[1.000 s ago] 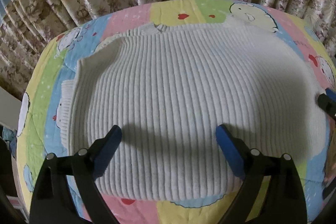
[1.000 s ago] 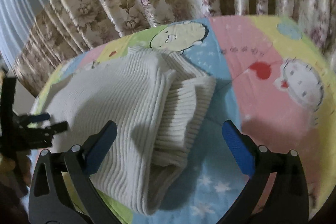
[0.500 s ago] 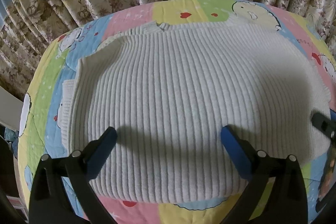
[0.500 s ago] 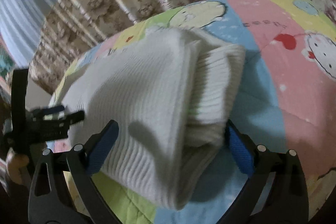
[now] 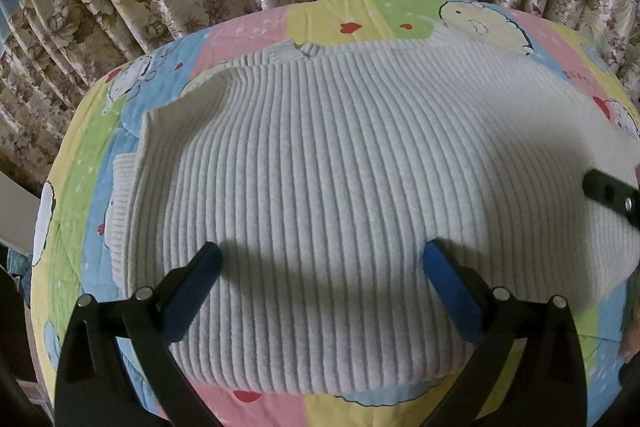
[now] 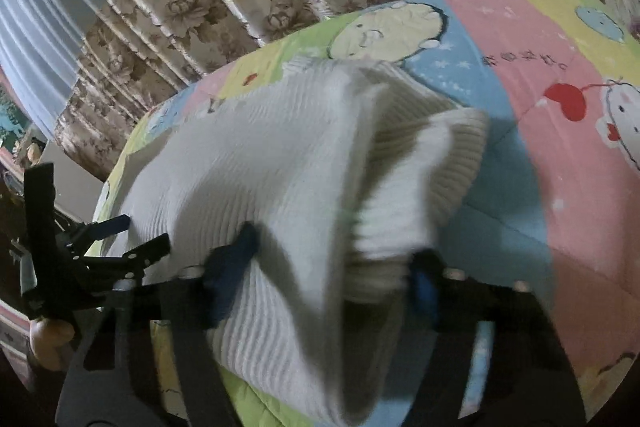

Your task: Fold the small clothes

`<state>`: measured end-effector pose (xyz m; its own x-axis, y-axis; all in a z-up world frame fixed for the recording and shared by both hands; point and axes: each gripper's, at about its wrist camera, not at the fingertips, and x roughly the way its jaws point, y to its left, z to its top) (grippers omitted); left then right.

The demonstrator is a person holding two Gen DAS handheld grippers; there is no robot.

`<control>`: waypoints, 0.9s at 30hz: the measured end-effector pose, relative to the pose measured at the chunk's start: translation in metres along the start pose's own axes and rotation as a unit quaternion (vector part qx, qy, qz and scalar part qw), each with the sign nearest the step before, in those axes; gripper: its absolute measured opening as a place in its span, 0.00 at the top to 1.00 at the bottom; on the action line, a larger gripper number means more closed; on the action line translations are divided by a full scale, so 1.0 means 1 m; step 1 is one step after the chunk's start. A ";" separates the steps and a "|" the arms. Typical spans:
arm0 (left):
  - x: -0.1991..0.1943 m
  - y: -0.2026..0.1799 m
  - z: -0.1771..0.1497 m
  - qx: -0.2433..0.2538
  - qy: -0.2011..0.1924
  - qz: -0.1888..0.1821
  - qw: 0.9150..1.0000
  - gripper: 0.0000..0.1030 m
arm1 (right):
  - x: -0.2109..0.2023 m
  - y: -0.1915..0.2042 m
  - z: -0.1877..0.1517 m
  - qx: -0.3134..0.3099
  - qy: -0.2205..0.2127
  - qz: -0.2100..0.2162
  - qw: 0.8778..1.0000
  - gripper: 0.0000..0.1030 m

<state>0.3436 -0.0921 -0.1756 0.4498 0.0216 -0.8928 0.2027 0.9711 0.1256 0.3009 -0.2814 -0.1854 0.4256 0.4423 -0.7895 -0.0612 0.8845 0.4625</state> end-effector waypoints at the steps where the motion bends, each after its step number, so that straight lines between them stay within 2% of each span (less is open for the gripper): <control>1: 0.001 0.000 0.000 0.000 0.001 -0.002 1.000 0.01 | 0.000 0.002 0.001 -0.005 0.006 -0.005 1.000 0.54; 5: 0.002 -0.001 0.001 0.002 0.002 0.001 1.000 0.01 | 0.003 0.037 0.002 -0.093 0.011 -0.076 0.993 0.66; 7: 0.002 -0.001 0.000 0.003 0.000 0.002 1.000 0.01 | 0.004 0.056 0.000 -0.136 0.009 -0.113 0.984 0.67; 10: 0.003 0.000 -0.001 0.004 -0.002 -0.002 1.000 0.01 | 0.001 0.074 -0.001 -0.163 -0.002 -0.144 0.976 0.69; 15: -0.006 0.007 0.003 0.013 -0.005 -0.010 1.000 0.01 | -0.011 0.109 0.004 -0.181 -0.030 -0.159 0.970 0.69; 18: -0.024 0.025 0.005 0.014 -0.025 -0.008 1.000 0.01 | -0.010 0.135 0.009 -0.202 -0.037 -0.161 0.965 0.69; 21: -0.040 0.064 0.007 0.010 -0.032 -0.008 0.999 0.01 | -0.002 0.172 0.015 -0.227 -0.042 -0.165 0.959 0.69; 27: -0.045 0.146 0.004 -0.018 -0.034 0.040 0.998 0.01 | 0.019 0.240 0.020 -0.254 -0.045 -0.146 0.955 0.70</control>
<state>0.3562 0.0473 -0.1158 0.5223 0.0845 -0.8486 0.1322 0.9750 0.1784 0.3124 -0.0635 -0.0811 0.5656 0.1717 -0.8066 -0.3481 0.9364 -0.0448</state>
